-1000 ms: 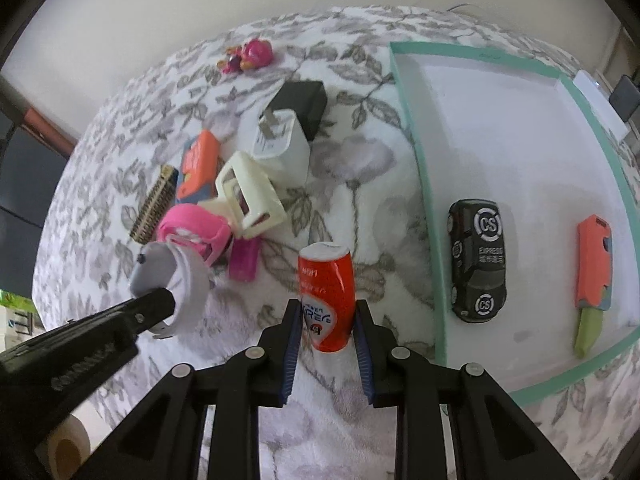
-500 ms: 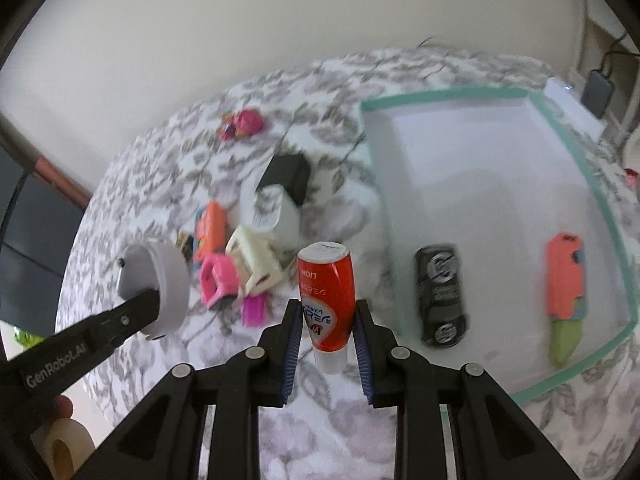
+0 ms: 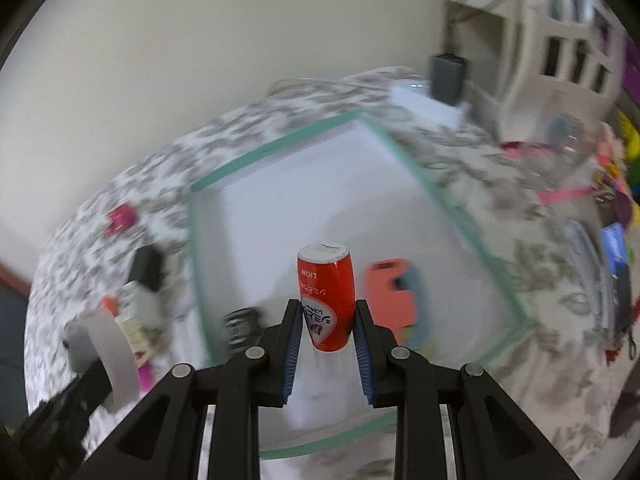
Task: Organize rigid objects
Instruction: 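Carry the smartwatch and red bottle into the tray and open both grippers, then lower the right gripper onto the cream plastic frame and grasp it, then grasp the pink watch band with the left gripper while the right gripper lifts the cream frame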
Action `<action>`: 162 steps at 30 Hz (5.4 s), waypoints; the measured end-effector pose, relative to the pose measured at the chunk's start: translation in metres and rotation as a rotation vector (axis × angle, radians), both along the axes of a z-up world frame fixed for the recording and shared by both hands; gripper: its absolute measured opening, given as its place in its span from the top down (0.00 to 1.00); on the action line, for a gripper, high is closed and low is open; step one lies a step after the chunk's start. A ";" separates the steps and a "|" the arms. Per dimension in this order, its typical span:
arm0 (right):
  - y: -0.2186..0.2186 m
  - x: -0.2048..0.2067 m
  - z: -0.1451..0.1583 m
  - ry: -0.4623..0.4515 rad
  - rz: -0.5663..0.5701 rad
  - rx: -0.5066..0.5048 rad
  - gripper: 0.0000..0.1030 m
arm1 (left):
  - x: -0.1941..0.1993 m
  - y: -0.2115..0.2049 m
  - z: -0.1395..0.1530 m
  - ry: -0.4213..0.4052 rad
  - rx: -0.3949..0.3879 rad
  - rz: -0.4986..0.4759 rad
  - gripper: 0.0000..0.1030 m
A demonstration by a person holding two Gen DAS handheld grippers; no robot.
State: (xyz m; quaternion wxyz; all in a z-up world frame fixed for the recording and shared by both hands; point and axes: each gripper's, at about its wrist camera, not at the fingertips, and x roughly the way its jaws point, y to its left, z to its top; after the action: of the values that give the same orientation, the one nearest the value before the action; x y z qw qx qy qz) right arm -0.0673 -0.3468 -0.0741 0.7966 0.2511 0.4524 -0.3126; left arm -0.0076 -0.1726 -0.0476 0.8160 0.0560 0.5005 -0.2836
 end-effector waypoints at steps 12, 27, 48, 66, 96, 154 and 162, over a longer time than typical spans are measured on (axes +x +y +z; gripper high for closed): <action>-0.046 -0.040 -0.018 0.003 -0.156 0.040 0.74 | -0.029 -0.067 -0.038 -0.022 0.094 -0.144 0.91; -0.048 -0.043 -0.038 0.063 -0.163 0.074 0.73 | -0.034 -0.076 -0.067 0.036 0.183 -0.173 0.89; -0.029 -0.027 -0.014 0.026 -0.097 -0.022 0.61 | 0.000 -0.043 -0.034 0.013 0.151 -0.022 0.52; 0.101 0.062 -0.014 0.023 0.332 0.007 0.44 | 0.099 0.144 -0.041 0.196 0.143 0.607 0.24; 0.157 0.139 -0.063 0.071 0.513 0.062 0.67 | 0.134 0.147 -0.081 0.297 0.220 0.527 0.24; 0.130 0.111 -0.061 0.113 0.507 0.150 0.74 | 0.104 0.048 -0.114 0.325 0.083 0.263 0.90; 0.121 0.108 -0.065 0.102 0.468 0.183 0.74 | 0.106 0.055 -0.112 0.384 -0.018 0.277 0.91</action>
State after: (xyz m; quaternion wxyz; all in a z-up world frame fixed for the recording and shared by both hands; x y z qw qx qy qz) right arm 0.0405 -0.2260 -0.1390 0.7973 0.1945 0.5642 -0.0900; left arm 0.0981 -0.1173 -0.1599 0.7374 -0.0754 0.6470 -0.1787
